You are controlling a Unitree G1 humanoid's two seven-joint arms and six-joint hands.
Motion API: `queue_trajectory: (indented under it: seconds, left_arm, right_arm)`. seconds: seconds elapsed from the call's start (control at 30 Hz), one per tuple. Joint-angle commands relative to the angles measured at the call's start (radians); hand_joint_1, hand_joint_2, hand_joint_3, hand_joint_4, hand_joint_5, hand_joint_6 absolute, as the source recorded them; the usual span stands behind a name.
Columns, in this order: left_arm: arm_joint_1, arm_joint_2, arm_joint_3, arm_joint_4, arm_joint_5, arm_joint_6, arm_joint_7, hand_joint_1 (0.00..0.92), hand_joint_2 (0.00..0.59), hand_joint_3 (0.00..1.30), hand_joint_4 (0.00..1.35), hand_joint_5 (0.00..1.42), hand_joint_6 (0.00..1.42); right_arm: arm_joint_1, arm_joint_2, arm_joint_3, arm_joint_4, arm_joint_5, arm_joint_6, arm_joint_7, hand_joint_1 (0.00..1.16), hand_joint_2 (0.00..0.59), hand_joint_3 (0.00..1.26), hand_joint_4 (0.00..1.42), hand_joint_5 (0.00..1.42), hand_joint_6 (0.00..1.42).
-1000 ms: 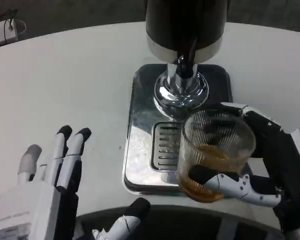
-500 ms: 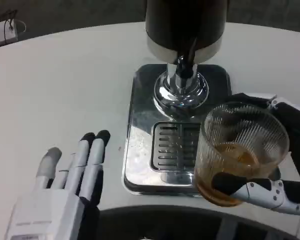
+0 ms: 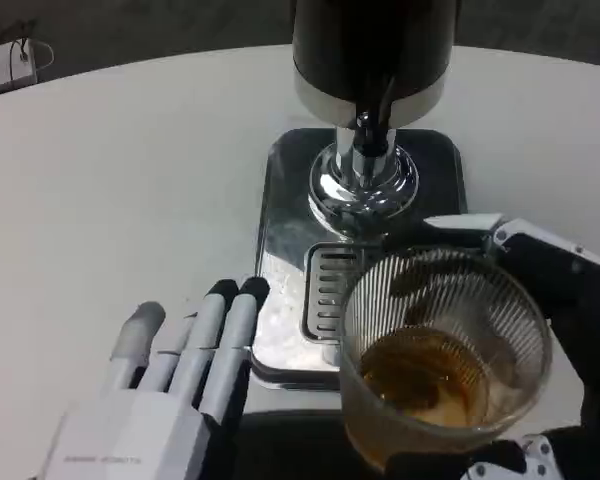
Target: Grasp the cup under the faucet to collect the drink, then remove the cup.
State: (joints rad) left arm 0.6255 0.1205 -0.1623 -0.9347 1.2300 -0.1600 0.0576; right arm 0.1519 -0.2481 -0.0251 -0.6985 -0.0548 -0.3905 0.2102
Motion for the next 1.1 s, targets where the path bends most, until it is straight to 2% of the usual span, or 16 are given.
queue_trajectory:
  seconds: [0.03,0.3,0.63,1.1]
  left_arm:
    - [-0.003,0.001,-0.012,-0.019,0.038,-0.020,-0.051,0.000,0.067,0.00,0.00,0.10,0.00]
    - [0.003,-0.010,-0.006,-0.025,0.059,-0.036,-0.050,0.000,0.064,0.00,0.00,0.10,0.00]
    - [0.014,-0.025,0.016,-0.015,0.054,-0.046,-0.005,0.000,0.062,0.00,0.00,0.10,0.00]
    - [0.040,-0.034,0.022,0.007,0.044,-0.059,0.046,0.000,0.061,0.00,0.00,0.10,0.00]
  right_arm:
    - [-0.007,0.002,0.016,-0.029,0.003,-0.057,0.005,1.16,0.136,0.79,0.95,1.19,1.42]
    - [-0.031,0.012,0.045,-0.023,-0.033,-0.070,0.004,1.16,0.137,0.79,0.95,1.18,1.42]
    - [-0.065,0.029,0.082,-0.008,-0.080,-0.057,-0.003,1.16,0.137,0.79,0.95,1.18,1.42]
    - [-0.064,0.031,0.085,-0.013,-0.092,-0.053,-0.005,1.16,0.146,0.78,0.95,1.18,1.42]
